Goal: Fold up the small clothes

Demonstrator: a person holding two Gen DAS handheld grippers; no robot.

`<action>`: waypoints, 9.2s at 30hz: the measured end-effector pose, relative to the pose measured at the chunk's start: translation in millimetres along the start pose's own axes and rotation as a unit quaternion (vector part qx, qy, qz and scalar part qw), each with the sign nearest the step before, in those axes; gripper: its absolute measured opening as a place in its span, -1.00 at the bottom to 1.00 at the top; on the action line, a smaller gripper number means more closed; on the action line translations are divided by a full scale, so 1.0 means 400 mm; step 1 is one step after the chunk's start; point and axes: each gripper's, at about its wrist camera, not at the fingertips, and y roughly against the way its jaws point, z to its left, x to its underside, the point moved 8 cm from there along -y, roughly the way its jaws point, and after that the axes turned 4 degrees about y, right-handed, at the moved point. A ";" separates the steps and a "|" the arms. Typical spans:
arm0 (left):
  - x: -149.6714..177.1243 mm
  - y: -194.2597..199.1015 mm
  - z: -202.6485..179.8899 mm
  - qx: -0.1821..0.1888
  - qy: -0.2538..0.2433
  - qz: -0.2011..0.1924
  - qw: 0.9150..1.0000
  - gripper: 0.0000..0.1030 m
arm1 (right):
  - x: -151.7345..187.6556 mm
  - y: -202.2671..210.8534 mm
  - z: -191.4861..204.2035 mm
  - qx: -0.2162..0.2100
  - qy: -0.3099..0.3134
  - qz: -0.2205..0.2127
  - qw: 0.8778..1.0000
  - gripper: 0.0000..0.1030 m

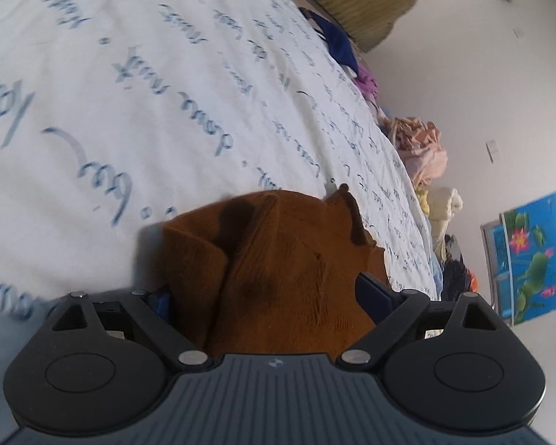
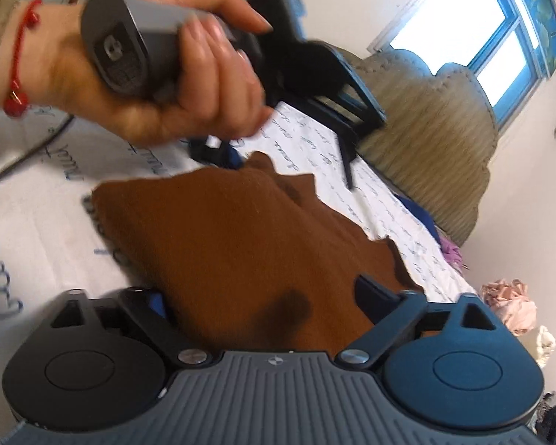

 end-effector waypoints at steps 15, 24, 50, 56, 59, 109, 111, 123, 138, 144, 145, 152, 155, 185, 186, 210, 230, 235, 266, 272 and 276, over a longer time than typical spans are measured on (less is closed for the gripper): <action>0.006 -0.019 -0.033 -0.135 -0.091 -0.038 0.986 -0.77 | -0.008 -0.005 0.012 -0.039 -0.018 -0.023 0.999 -0.81; 0.036 0.012 -0.161 -0.217 -0.164 -0.069 0.960 -0.78 | 0.017 0.064 -0.096 -0.053 -0.118 -0.056 0.990 -0.83; 0.171 -0.094 -0.519 -0.258 -0.266 -0.086 0.925 -0.78 | 0.225 0.206 -0.365 0.020 -0.235 -0.093 0.967 -0.85; 0.224 -0.195 -0.591 -0.264 -0.299 -0.069 0.914 -0.78 | 0.310 0.213 -0.419 0.023 -0.287 -0.078 0.955 -0.85; 0.253 -0.252 -0.619 -0.266 -0.315 -0.057 0.909 -0.78 | 0.354 0.207 -0.444 0.022 -0.312 -0.069 0.947 -0.85; 0.516 -0.147 -0.439 -0.245 -0.371 -0.083 0.892 0.56 | 0.682 0.145 -0.613 -0.162 -0.659 -0.032 0.733 -0.25; 0.532 -0.134 -0.410 -0.252 -0.375 -0.080 0.888 0.56 | 0.694 0.146 -0.607 -0.170 -0.678 -0.028 0.714 -0.24; 0.630 0.005 -0.367 -0.184 -0.436 -0.085 0.877 0.69 | 0.712 0.157 -0.602 -0.165 -0.698 -0.025 0.696 -0.25; 0.622 -0.035 -0.314 -0.258 -0.454 -0.109 0.846 0.73 | 0.703 0.172 -0.595 -0.185 -0.707 -0.031 0.682 -0.72; 0.652 0.002 -0.312 -0.231 -0.474 -0.080 0.846 0.71 | 0.744 0.164 -0.569 -0.175 -0.690 0.004 0.702 -0.62; 0.657 0.015 -0.322 -0.219 -0.478 -0.080 0.847 0.71 | 0.746 0.175 -0.576 -0.173 -0.689 -0.001 0.704 -0.52; 0.544 0.005 -0.392 -0.134 -0.385 -0.065 0.911 0.73 | 0.734 0.182 -0.672 -0.158 -0.653 -0.022 0.740 0.51; 0.457 -0.060 -0.388 -0.123 -0.323 -0.056 0.937 0.73 | 0.751 0.105 -0.687 -0.154 -0.653 0.015 0.742 0.52; 0.103 -0.427 -0.395 -0.071 -0.185 -0.043 0.979 -0.87 | 0.629 -0.186 -0.783 -0.184 -0.556 -0.006 0.811 -0.57; 0.107 -0.415 -0.421 -0.069 -0.208 -0.056 0.974 -0.87 | 0.617 -0.175 -0.790 -0.180 -0.547 -0.013 0.817 -0.58; 0.405 -0.176 -0.380 -0.273 -0.338 -0.138 0.890 0.48 | 0.693 0.064 -0.720 -0.033 -0.484 0.072 0.872 0.26; 0.592 -0.081 -0.348 -0.279 -0.330 -0.139 0.891 0.49 | 0.749 0.186 -0.607 0.026 -0.517 0.096 0.850 0.50; 0.606 -0.066 -0.342 -0.282 -0.326 -0.142 0.891 0.49 | 0.758 0.221 -0.607 0.020 -0.545 0.081 0.834 0.55; 0.683 -0.018 -0.319 -0.302 -0.324 -0.144 0.885 0.50 | 0.738 0.269 -0.553 0.043 -0.518 0.092 0.849 0.67; 0.692 -0.030 -0.310 -0.303 -0.316 -0.136 0.888 0.50 | 0.715 0.293 -0.517 0.035 -0.497 0.090 0.862 0.72; 0.697 -0.026 -0.304 -0.306 -0.316 -0.138 0.887 0.50 | 0.717 0.289 -0.492 0.030 -0.496 0.097 0.862 0.75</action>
